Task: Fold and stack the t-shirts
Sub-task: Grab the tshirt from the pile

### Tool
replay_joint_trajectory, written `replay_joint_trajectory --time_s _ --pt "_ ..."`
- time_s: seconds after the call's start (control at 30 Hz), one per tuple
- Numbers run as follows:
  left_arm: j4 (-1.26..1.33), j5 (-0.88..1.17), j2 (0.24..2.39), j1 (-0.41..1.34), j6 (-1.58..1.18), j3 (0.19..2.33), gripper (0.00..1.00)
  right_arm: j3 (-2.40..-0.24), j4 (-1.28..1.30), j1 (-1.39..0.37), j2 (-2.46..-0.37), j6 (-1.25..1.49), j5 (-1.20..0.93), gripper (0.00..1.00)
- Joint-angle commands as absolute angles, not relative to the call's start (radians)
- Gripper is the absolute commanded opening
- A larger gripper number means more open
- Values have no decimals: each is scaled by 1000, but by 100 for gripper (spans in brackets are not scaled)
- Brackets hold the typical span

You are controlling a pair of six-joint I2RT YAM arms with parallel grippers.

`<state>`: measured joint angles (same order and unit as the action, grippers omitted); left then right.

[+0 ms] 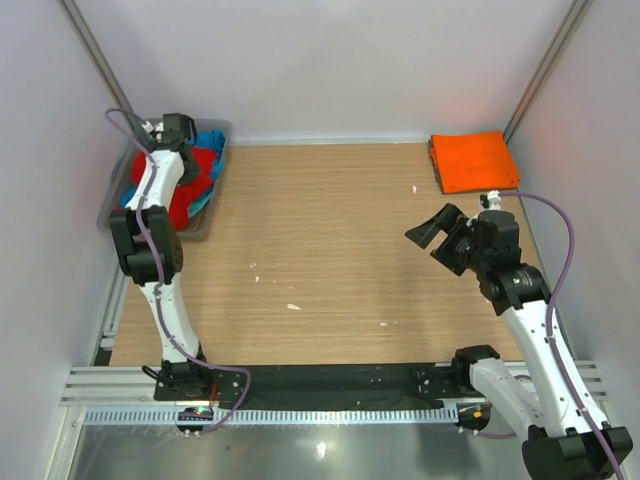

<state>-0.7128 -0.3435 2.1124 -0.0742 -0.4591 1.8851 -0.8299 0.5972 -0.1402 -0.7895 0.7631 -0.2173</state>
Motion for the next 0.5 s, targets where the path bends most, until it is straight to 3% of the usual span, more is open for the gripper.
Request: replay_joint_trajectory --time_s 0.0,0.17,0.27,0.47 --pt "-698 -330 1967 -72 -446 1965 0 -834 554 -140 -773 770 -233 95" --pt "-696 -192 1878 -48 -443 2115 0 -844 566 -140 -762 767 -236 95" --pt "-644 48 1793 -25 -489 2216 0 -861 586 -140 -755 765 -232 95" --pt "-272 303 1505 63 -725 2070 0 -928 649 -138 -729 721 -212 97"
